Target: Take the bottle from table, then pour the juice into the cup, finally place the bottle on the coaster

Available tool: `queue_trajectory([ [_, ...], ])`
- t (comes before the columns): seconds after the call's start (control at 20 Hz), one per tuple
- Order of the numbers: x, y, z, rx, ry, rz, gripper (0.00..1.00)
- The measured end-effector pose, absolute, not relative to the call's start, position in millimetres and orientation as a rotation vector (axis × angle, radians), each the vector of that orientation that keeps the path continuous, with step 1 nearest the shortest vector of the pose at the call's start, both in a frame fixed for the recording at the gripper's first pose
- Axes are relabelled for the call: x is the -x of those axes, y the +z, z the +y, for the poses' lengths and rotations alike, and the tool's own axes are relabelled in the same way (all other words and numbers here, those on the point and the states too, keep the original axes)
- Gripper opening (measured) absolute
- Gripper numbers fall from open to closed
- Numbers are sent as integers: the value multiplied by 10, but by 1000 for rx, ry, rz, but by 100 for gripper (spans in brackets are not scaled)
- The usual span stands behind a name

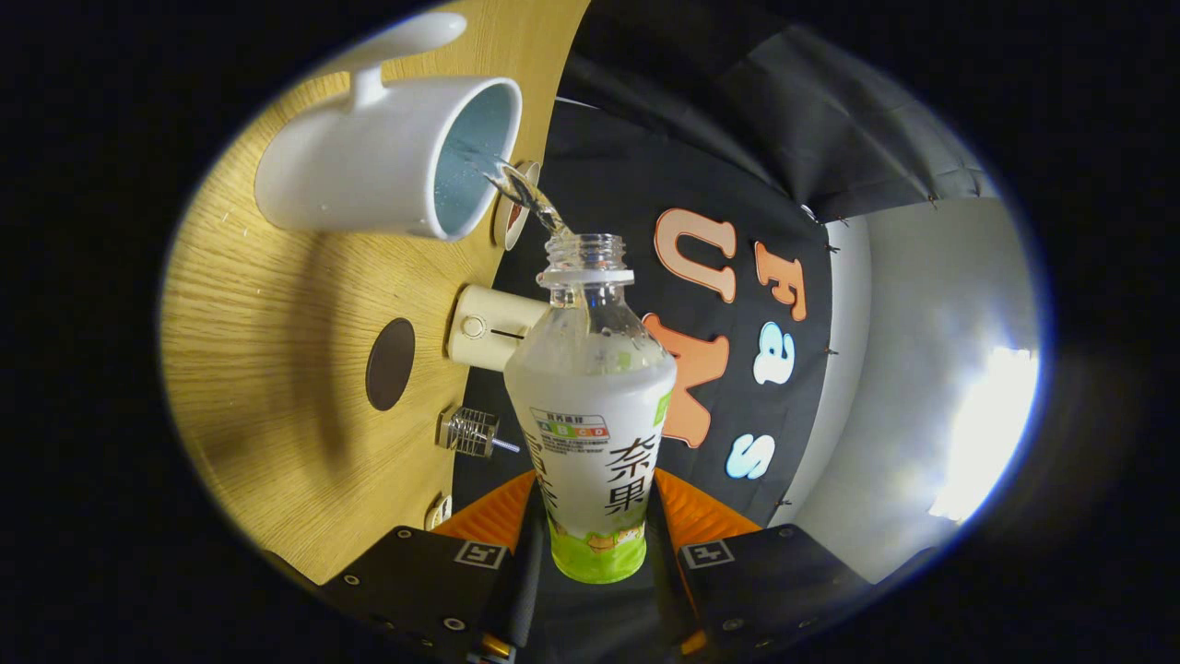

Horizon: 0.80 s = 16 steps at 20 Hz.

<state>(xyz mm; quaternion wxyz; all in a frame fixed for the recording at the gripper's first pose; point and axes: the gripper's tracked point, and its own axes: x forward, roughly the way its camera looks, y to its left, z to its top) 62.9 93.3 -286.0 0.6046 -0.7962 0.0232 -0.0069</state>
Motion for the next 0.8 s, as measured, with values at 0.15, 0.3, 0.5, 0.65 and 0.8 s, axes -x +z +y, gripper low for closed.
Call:
queue_trajectory([
  [0.15,-622,-2822,961,1857,-18,27,54],
  [0.3,-623,-2821,977,1864,-15,15,54],
  [0.5,-679,-2775,988,1907,-7,-24,54],
  [0.65,-714,-2752,967,1917,-11,-31,54],
  [0.8,-739,-2733,965,1935,-12,-47,54],
])
